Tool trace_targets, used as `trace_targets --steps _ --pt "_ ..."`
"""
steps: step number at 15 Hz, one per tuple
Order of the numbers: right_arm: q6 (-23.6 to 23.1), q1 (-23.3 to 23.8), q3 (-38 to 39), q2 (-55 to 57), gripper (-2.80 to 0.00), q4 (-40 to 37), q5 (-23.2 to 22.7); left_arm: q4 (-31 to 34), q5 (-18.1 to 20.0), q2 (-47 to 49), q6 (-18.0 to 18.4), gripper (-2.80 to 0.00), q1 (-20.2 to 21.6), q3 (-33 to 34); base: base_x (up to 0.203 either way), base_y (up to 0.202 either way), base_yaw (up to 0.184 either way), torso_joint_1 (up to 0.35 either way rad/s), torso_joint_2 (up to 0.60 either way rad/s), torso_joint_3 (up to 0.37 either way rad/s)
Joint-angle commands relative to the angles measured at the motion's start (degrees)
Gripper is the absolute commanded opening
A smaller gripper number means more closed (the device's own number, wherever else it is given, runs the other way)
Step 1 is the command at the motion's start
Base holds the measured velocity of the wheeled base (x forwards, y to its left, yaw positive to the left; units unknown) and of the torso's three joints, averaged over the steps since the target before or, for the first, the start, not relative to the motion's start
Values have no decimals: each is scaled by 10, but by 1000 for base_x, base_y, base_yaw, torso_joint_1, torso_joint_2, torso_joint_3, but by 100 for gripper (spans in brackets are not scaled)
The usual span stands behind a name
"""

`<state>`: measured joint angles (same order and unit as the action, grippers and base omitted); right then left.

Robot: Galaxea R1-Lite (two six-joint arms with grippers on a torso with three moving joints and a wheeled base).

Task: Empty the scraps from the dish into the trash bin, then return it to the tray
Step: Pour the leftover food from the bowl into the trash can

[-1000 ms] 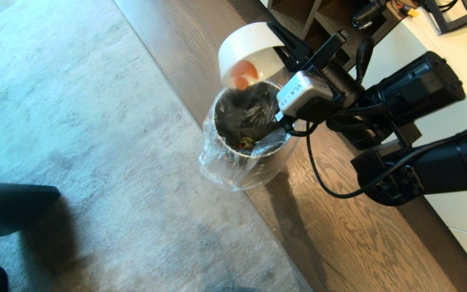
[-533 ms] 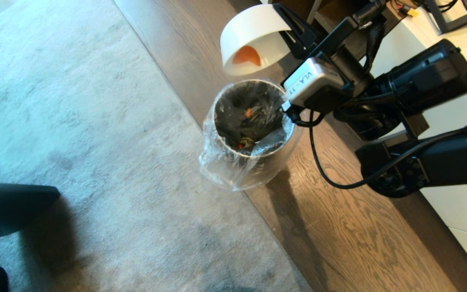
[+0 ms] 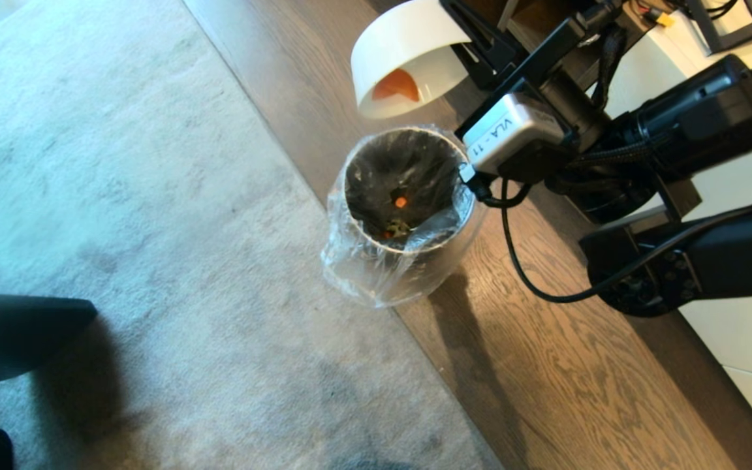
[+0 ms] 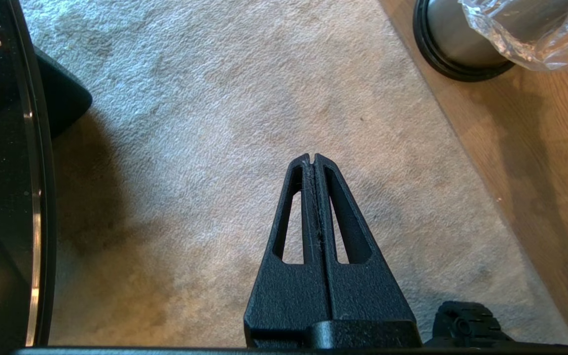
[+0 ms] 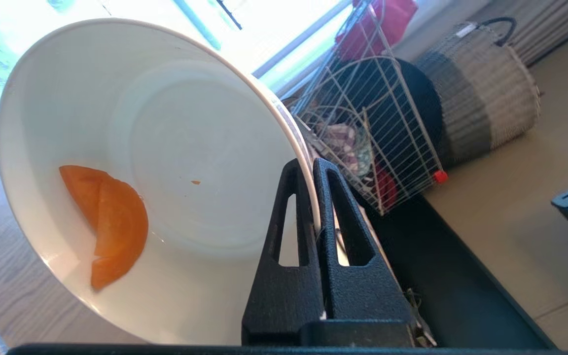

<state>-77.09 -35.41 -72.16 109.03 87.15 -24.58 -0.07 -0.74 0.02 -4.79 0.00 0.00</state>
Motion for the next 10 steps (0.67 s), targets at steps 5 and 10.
trace_targets --steps 5,10 --pt "-10 -5 1 -45 -280 27 -6 0 0 0 0 -280 0 0 0 0 0 0 0 0" --pt "-21 -27 6 -45 -280 27 -12 0 0 0 0 -280 0 0 0 0 0 0 0 0"
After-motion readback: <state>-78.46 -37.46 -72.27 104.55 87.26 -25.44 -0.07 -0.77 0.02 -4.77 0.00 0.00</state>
